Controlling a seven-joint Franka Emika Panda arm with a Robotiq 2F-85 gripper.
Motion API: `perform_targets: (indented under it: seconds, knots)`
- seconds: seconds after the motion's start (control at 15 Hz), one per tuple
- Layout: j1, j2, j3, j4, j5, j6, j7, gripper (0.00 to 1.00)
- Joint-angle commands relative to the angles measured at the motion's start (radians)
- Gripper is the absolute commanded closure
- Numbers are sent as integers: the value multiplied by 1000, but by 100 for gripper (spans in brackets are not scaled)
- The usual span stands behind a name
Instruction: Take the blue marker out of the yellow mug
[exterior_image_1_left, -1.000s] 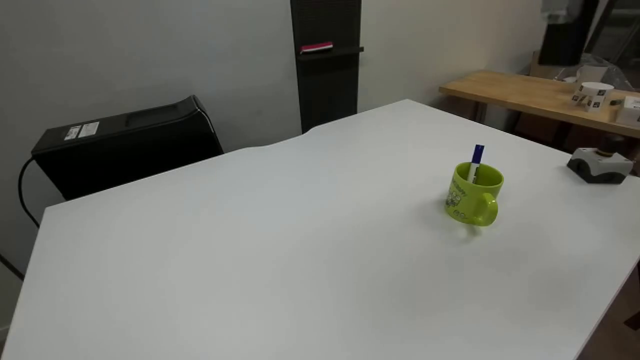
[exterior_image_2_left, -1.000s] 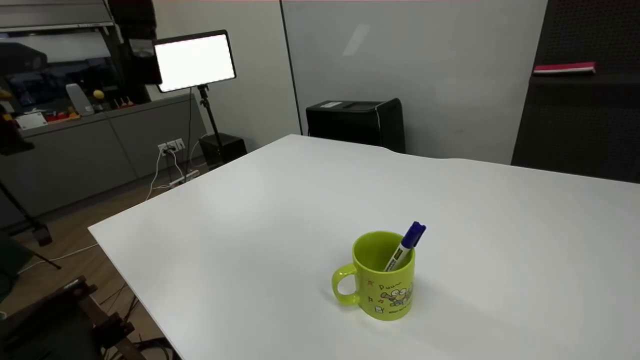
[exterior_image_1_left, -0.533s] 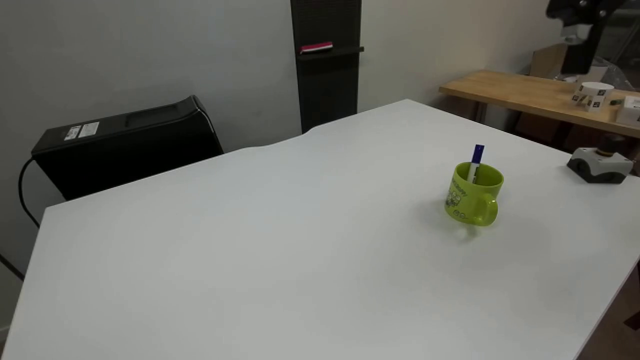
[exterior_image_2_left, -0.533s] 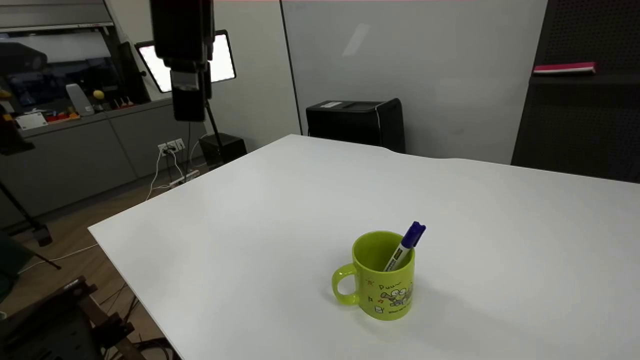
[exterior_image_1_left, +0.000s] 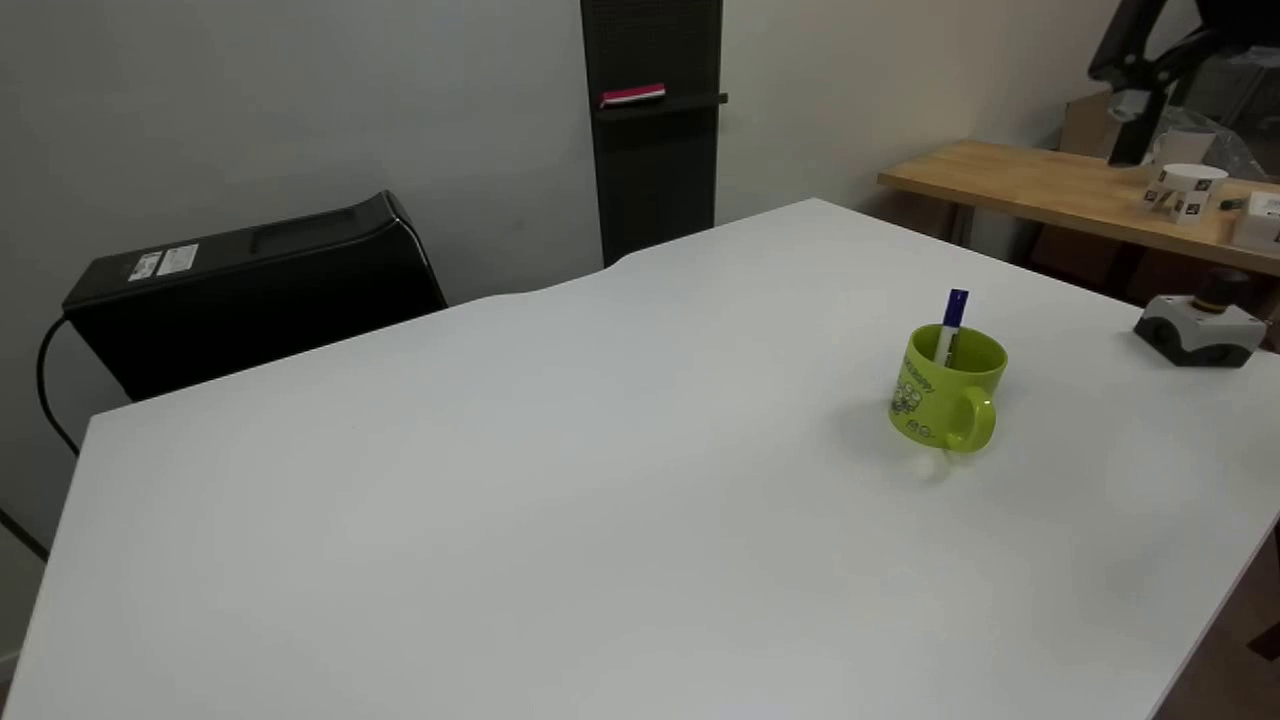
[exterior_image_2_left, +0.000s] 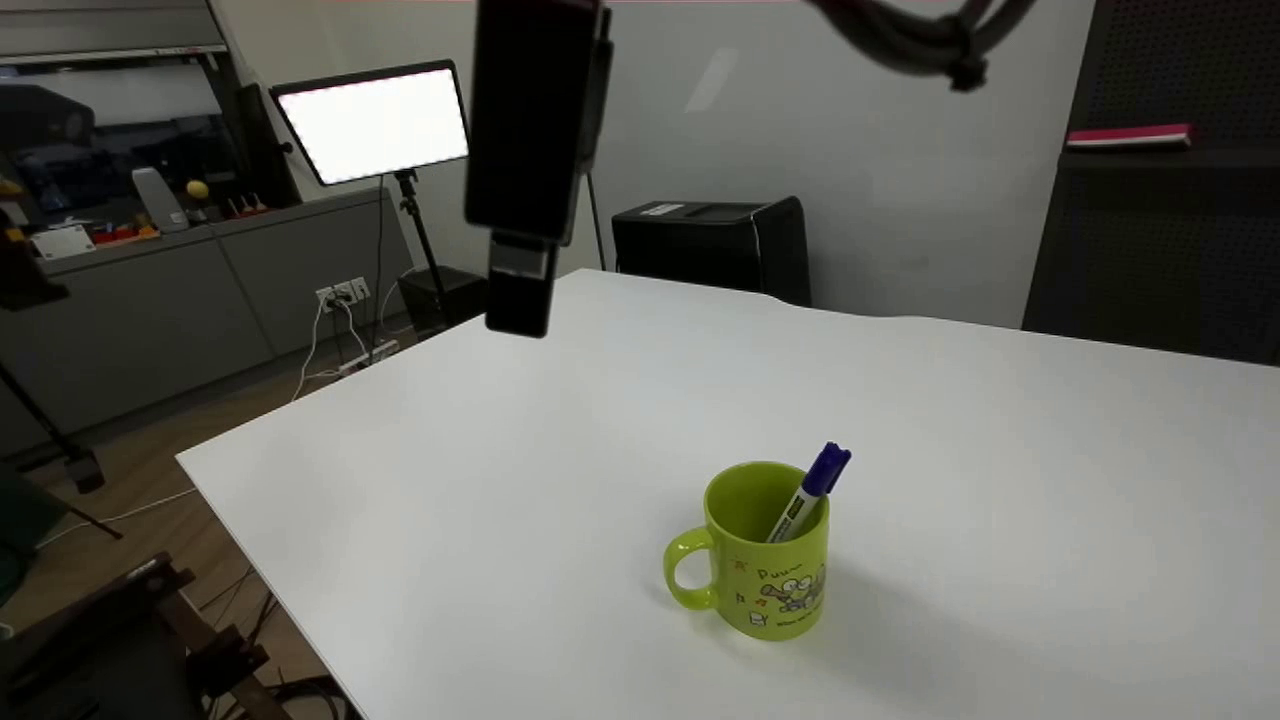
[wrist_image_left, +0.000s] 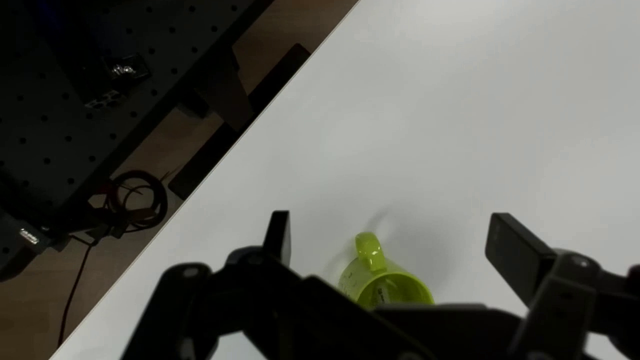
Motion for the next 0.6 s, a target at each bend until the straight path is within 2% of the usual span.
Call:
perform_targets:
  seconds: [0.0, 0.53]
  knots:
    - [-4, 139, -21, 116, 24, 0, 34, 0]
    - [20, 382, -31, 335, 32, -14, 76, 0]
